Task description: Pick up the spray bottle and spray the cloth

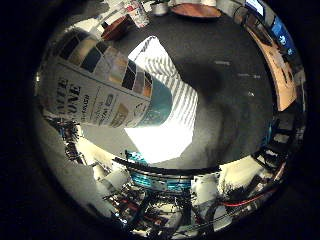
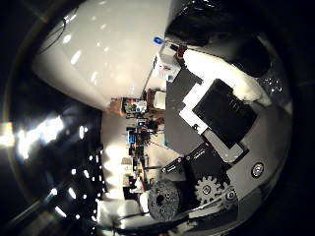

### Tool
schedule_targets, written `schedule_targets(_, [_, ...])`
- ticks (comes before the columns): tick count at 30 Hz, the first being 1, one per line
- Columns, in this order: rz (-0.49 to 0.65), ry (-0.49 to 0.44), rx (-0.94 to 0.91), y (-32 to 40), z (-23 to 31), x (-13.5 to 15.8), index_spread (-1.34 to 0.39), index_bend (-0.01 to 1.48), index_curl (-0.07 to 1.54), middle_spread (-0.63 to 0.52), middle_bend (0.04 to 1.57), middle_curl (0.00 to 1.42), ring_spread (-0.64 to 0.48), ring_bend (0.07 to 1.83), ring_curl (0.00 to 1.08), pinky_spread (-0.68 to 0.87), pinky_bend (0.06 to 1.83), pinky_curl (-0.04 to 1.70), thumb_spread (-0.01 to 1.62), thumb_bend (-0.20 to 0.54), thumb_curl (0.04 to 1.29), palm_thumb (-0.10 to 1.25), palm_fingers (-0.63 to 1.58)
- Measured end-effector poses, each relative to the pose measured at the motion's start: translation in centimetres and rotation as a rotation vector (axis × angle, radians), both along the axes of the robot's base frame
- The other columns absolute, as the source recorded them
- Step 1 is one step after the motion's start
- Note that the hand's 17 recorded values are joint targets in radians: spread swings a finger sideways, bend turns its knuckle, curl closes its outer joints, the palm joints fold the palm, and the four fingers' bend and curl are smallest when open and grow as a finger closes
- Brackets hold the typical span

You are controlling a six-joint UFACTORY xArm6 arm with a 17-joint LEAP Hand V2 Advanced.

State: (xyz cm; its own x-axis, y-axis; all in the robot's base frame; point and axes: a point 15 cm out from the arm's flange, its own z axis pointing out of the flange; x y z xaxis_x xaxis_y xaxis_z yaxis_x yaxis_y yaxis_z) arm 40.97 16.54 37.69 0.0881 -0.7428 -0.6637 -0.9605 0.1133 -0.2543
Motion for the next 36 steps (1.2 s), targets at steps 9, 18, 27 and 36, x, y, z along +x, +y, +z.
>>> schedule_targets(9, [0.000,-0.067,0.040,-0.6,9.5,0.2,-0.61,0.24,0.68,-0.38,0.61,0.57,-0.45,0.98,0.33,-0.22,0.86,-0.01,0.94,-0.014,0.46,1.18,1.08])
schedule_targets(18, [0.009,-0.064,0.038,-1.2,10.6,-0.7,-0.61,0.24,0.68,-0.37,0.61,0.57,-0.45,0.98,0.33,-0.21,0.86,-0.01,0.94,-0.014,0.46,1.18,1.08])
schedule_targets(27, [0.029,0.065,0.030,-1.3,2.4,-2.8,-0.61,0.25,0.68,-0.38,0.61,0.56,-0.45,0.99,0.32,-0.21,0.86,-0.01,0.94,-0.014,0.47,1.18,1.08])
schedule_targets(36, [0.008,0.079,0.027,-1.6,0.0,-2.6,-0.61,0.25,0.67,-0.39,0.61,0.56,-0.45,0.98,0.32,-0.21,0.86,-0.01,0.94,-0.014,0.47,1.18,1.08])
